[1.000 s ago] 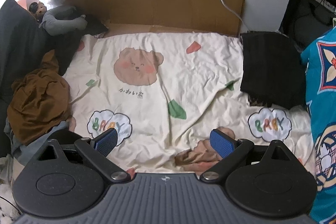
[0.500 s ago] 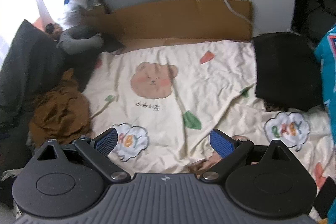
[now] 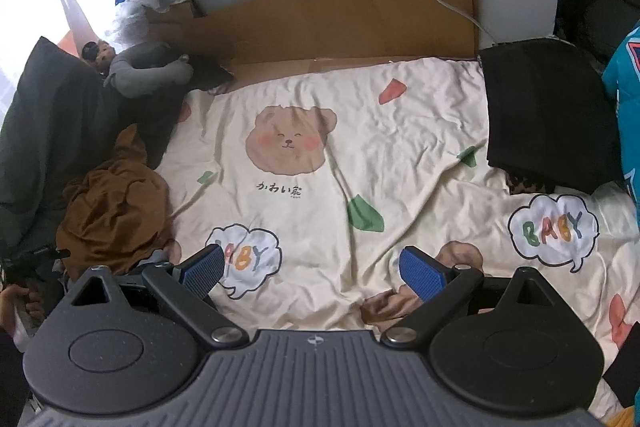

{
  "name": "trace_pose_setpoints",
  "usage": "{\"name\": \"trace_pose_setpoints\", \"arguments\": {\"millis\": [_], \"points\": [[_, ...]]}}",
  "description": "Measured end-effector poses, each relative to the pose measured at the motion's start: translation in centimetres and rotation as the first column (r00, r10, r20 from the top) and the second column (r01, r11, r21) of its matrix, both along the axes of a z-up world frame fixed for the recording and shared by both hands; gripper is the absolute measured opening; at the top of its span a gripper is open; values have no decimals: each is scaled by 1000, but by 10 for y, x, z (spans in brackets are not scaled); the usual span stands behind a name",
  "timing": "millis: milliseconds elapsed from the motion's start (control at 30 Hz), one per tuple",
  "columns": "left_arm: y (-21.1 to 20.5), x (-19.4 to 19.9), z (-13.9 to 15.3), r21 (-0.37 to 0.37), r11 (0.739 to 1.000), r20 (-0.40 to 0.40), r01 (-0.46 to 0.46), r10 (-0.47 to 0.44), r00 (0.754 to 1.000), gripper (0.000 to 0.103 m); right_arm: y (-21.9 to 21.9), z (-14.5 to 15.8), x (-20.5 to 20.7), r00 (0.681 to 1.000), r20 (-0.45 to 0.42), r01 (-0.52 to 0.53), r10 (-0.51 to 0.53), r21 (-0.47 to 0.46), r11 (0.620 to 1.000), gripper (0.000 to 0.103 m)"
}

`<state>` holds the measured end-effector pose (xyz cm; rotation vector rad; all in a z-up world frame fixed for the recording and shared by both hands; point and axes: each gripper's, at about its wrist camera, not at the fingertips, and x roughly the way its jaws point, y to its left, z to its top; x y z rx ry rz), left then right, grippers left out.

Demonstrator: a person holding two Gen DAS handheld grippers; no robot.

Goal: Fold clothes
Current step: 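Move the left tool down onto the brown T-shirt on the clothes pile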

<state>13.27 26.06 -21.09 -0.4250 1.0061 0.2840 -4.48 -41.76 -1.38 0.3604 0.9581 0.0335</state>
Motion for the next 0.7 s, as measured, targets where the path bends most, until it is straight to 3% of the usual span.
{"name": "trace_pose_setpoints", "arguments": {"millis": [300, 400, 533, 633, 700], "points": [[-11, -2, -46, -93, 995, -119, -21, 10, 993, 76, -7, -4, 0, 1000, -12, 19, -19, 7, 1000, 97], [-20, -9, -46, -64, 998, -129, -7, -2, 992, 75, -9, -6, 0, 1000, -20, 22, -22, 12, 1000, 97], [-33, -15, -34, 20, 994, -113, 109, -106, 988, 73, -8, -9, 1, 999, -30, 15, -15, 18, 1000, 97], [-38, -18, -24, 77, 980, -102, 182, -174, 979, 59, -6, -9, 3, 1000, -29, 6, -5, 21, 1000, 97], [-36, -18, -20, 92, 973, -103, 213, -204, 974, 43, -4, -9, 3, 1000, -27, 0, 0, 19, 1000, 97]]}}
